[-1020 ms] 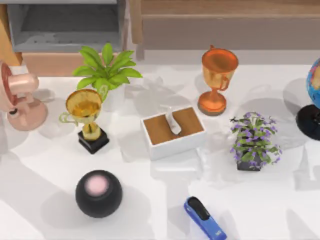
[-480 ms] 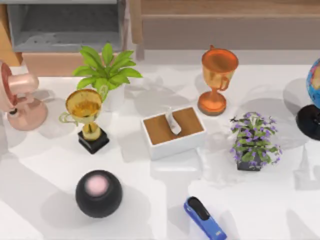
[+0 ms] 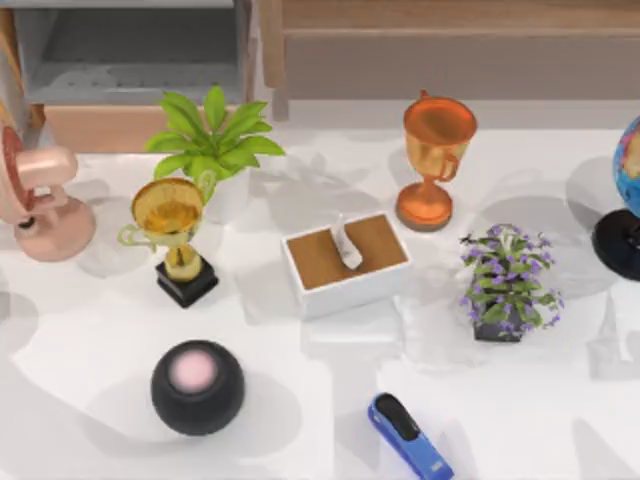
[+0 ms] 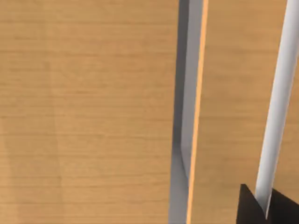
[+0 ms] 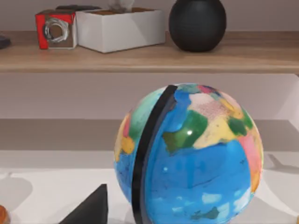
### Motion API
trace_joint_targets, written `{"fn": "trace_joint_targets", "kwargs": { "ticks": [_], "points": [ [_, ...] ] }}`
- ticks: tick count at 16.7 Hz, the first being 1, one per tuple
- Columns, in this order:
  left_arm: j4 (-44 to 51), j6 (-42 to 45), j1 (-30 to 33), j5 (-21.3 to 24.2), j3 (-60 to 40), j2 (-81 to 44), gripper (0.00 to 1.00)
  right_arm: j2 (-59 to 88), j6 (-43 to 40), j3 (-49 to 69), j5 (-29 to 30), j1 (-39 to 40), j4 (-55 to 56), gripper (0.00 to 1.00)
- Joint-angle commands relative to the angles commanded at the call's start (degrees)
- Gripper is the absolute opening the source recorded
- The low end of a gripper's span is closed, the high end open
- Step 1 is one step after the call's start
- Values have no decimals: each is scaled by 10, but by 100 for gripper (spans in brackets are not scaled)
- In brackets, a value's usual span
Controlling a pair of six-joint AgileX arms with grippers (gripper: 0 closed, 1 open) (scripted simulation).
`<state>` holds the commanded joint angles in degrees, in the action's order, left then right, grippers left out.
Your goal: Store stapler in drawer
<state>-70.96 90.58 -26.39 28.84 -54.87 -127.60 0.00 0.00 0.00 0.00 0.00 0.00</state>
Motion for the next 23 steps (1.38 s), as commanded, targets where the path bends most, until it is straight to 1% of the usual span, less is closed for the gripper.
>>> {"fn": "trace_joint_targets", "kwargs": {
  "ticks": [7, 14, 20, 23],
  "points": [
    [-15, 1, -9, 9, 20, 10, 0, 0, 0, 0, 0, 0, 0, 100],
    [-77, 3, -51, 50, 142, 57, 0, 0, 0, 0, 0, 0, 0, 100],
    [-84, 4, -55, 56, 149, 62, 0, 0, 0, 0, 0, 0, 0, 100],
    [-107, 6, -77, 79, 187, 77, 0, 0, 0, 0, 0, 0, 0, 100]
  ]
}}
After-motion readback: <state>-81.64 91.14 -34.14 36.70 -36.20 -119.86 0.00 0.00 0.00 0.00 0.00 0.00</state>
